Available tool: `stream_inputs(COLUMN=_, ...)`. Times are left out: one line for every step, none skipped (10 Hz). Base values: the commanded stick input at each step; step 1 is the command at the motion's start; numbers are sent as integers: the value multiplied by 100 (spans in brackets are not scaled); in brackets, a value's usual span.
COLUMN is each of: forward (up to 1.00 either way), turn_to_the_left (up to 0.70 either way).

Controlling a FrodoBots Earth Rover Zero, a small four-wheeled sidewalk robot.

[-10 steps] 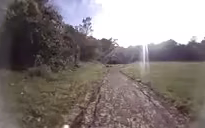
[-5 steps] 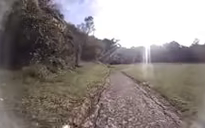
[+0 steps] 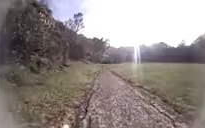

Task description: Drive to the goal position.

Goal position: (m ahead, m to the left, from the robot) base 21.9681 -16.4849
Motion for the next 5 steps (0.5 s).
stream_inputs(forward=85, turn_to_the_left=0)
stream_inputs(forward=85, turn_to_the_left=0)
stream_inputs(forward=85, turn_to_the_left=0)
stream_inputs(forward=85, turn_to_the_left=0)
stream_inputs(forward=85, turn_to_the_left=0)
